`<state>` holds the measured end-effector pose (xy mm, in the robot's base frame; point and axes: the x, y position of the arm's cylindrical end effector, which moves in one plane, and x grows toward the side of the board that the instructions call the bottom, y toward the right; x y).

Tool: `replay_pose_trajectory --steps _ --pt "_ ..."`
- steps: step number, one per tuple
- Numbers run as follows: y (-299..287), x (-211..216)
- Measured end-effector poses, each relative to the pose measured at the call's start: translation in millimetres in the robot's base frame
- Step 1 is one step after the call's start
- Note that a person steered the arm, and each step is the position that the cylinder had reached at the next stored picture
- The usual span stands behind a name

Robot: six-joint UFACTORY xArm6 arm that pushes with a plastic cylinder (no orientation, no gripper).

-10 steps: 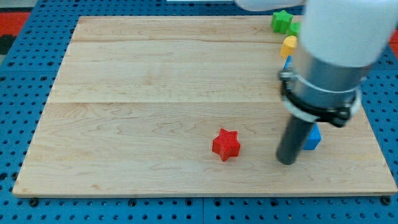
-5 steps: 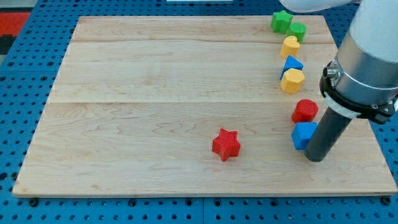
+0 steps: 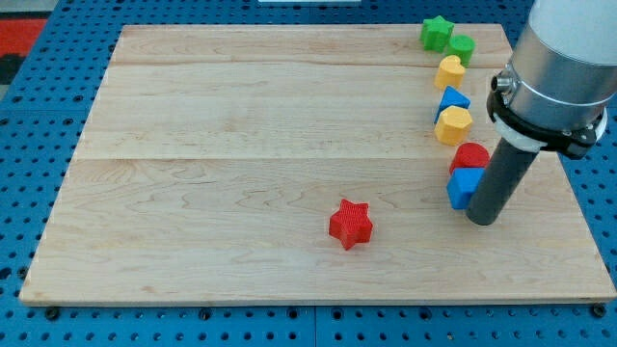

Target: Push the red circle slightly up along with the cube

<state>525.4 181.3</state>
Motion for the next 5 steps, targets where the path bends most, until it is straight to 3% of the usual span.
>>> replay_pose_trajectory --steps 3,5 --pt "0 -8" --pt "-43 -8"
